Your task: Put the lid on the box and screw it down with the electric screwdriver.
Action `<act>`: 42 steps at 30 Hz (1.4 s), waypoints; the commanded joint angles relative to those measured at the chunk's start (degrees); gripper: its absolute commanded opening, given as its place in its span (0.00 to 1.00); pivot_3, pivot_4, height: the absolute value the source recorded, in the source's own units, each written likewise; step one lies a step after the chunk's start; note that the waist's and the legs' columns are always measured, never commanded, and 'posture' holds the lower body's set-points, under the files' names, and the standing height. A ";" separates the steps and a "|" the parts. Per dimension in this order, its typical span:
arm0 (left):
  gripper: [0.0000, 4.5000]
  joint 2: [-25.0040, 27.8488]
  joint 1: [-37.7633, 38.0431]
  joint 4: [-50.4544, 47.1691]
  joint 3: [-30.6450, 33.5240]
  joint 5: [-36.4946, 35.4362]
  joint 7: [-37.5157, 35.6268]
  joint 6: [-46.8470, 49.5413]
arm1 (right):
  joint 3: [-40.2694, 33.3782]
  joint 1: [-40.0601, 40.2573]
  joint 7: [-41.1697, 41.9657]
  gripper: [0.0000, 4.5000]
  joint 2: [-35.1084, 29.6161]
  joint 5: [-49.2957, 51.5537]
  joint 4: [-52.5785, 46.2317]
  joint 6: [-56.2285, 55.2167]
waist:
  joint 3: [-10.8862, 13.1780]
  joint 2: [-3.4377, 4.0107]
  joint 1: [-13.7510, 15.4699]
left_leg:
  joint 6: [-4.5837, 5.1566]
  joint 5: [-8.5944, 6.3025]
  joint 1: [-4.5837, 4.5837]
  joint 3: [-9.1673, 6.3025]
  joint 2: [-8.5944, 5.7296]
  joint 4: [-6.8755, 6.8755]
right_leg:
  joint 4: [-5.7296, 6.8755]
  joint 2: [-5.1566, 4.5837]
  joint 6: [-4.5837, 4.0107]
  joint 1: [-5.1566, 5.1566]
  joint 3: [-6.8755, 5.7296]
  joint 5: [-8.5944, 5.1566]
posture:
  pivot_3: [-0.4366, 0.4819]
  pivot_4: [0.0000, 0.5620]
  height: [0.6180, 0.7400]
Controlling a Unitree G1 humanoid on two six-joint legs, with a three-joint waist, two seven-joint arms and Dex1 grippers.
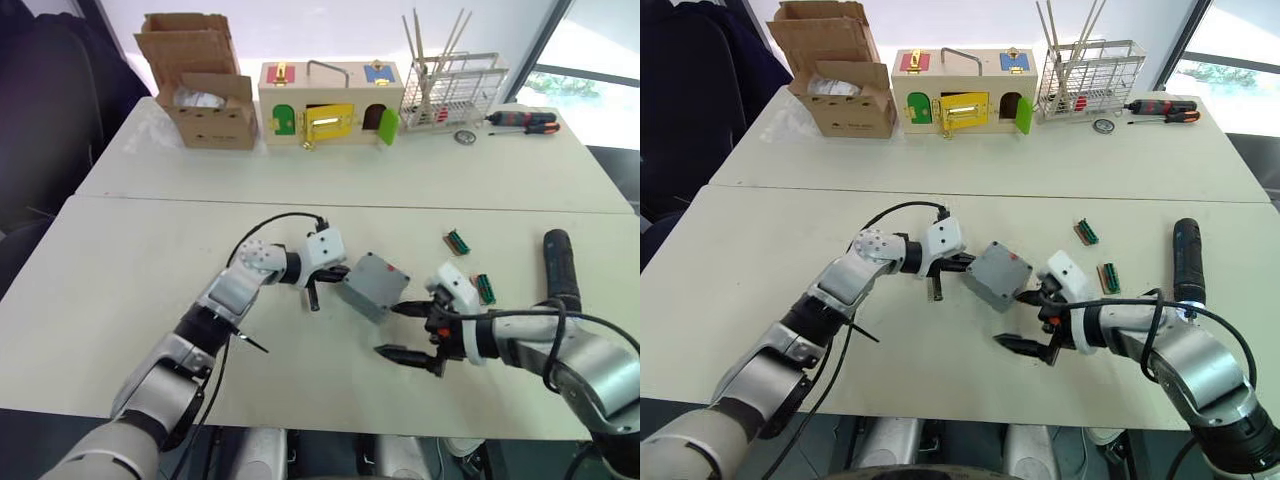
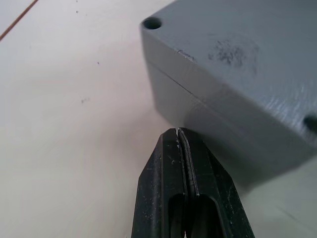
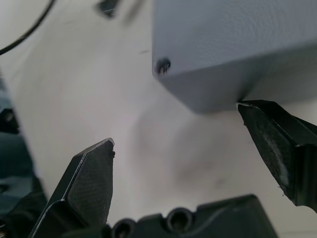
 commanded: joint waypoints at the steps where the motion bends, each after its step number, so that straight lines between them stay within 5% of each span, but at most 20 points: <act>1: 0.00 1.10 -1.07 0.92 0.52 3.32 1.94 -3.15 | -4.46 1.05 -0.15 0.99 -3.56 0.35 -2.79 0.41 | 0.00 -0.01 -0.10 | 0.02 -0.01 0.00 0.01 0.00 0.01 | 0.00 -0.02 0.00 0.00 0.00 0.00 | 0.48 0.27 0.90; 8: 0.00 8.13 4.69 -11.81 2.72 2.15 -1.04 3.09 | -4.78 1.49 2.75 0.99 -10.05 -6.49 5.92 -9.60 | 0.01 -0.02 -0.26 | 0.04 -0.03 0.05 0.03 0.09 -0.06 | 0.04 0.03 -0.01 -0.04 0.00 0.00 | 0.48 0.27 0.90; 15: 0.00 15.15 15.00 -33.96 2.27 -4.61 -7.24 16.25 | 2.08 -6.28 8.89 0.99 -7.13 -11.02 15.60 -20.78 | 0.01 -0.03 -0.39 | -0.04 0.02 0.05 0.09 0.15 -0.03 | 0.03 0.01 0.00 -0.02 0.04 0.00 | 0.48 0.27 0.90; 26: 0.00 5.27 9.24 -20.63 1.20 0.43 2.43 11.09 | 2.75 -4.95 9.10 0.99 -4.78 -9.19 10.14 -17.05 | 0.01 -0.07 -0.08 | -0.04 0.03 0.05 0.02 0.00 0.01 | 0.08 0.02 0.01 0.03 0.00 0.00 | 0.48 0.27 0.90; 42: 0.00 1.83 7.73 -15.72 3.07 0.41 4.94 5.81 | -1.37 -2.44 4.61 0.99 -2.48 -6.17 5.93 -11.78 | 0.01 -0.07 -0.03 | -0.05 0.03 0.05 0.01 0.02 0.01 | 0.08 0.02 0.00 0.02 0.00 0.00 | 0.48 0.27 0.90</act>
